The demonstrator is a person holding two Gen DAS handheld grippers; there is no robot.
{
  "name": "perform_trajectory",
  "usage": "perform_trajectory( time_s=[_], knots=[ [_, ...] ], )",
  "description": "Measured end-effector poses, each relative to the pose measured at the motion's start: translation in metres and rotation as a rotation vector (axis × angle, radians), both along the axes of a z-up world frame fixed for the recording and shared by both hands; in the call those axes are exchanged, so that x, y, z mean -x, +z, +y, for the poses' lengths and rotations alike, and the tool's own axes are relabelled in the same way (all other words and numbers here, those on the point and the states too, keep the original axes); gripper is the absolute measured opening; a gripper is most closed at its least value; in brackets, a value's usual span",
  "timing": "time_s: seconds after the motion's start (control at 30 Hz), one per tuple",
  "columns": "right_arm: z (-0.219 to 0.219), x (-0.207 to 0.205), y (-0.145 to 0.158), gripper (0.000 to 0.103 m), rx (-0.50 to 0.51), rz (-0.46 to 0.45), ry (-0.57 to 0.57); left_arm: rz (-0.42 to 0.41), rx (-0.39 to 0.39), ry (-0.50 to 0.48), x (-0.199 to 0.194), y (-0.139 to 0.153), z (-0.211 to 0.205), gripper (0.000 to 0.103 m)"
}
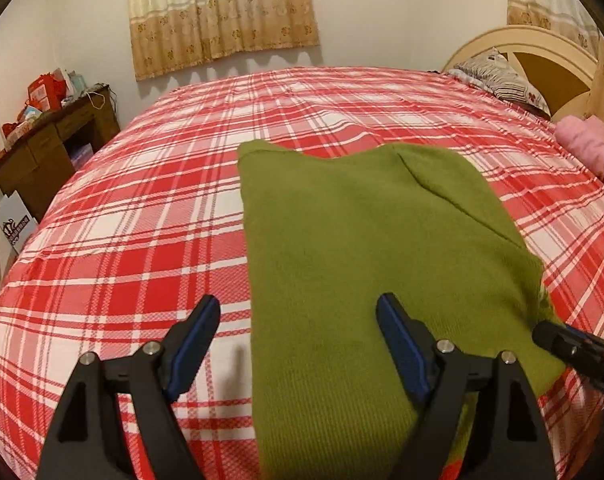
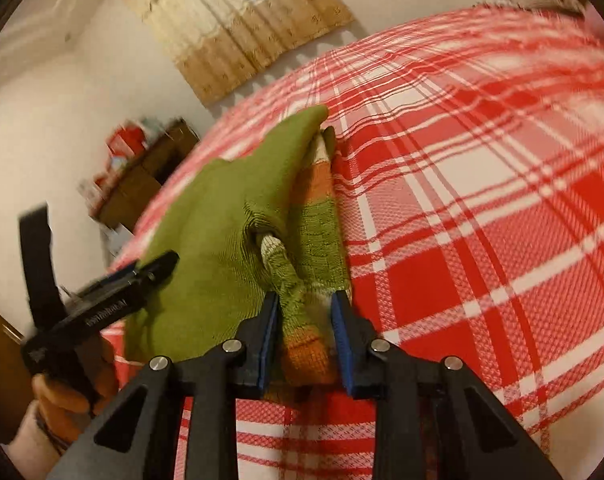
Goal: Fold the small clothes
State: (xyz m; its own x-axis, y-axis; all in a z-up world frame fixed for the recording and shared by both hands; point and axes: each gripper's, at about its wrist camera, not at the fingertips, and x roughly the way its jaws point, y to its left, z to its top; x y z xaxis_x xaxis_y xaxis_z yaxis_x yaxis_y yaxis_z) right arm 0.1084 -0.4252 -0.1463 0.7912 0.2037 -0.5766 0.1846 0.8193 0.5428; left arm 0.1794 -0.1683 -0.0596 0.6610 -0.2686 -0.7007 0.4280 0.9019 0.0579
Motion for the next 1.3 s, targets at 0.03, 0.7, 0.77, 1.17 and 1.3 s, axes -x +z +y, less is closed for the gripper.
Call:
perform_trajectory(
  time_s=[0.03, 0.7, 0.77, 1.17, 1.3],
  knots=[
    [0.0, 0.001, -0.001, 0.027, -0.005, -0.008, -0.002, -0.004, -0.003, -0.001, 0.002, 0.002, 0.0, 0.084],
    [-0.002, 0.01, -0.003, 0.031, -0.041, -0.048, -0.001, 0.202, 0.185, -0.002, -0.075, -0.02, -0.003, 0.079],
    [-0.002, 0.01, -0.003, 0.031, -0.043, -0.048, -0.001, 0.247, 0.238, -0.003, -0.075, -0.023, 0.005, 0.079],
    [-0.018, 0.006, 0.03, 0.043, 0.004, -0.025, -0.026, 0.238, 0.285, -0.039, -0.072, -0.029, 0.02, 0.091],
    [-0.03, -0.03, 0.052, 0.076, 0.017, -0.064, -0.004, 0.228, 0.278, -0.041, -0.071, -0.029, 0.019, 0.091]
  ],
)
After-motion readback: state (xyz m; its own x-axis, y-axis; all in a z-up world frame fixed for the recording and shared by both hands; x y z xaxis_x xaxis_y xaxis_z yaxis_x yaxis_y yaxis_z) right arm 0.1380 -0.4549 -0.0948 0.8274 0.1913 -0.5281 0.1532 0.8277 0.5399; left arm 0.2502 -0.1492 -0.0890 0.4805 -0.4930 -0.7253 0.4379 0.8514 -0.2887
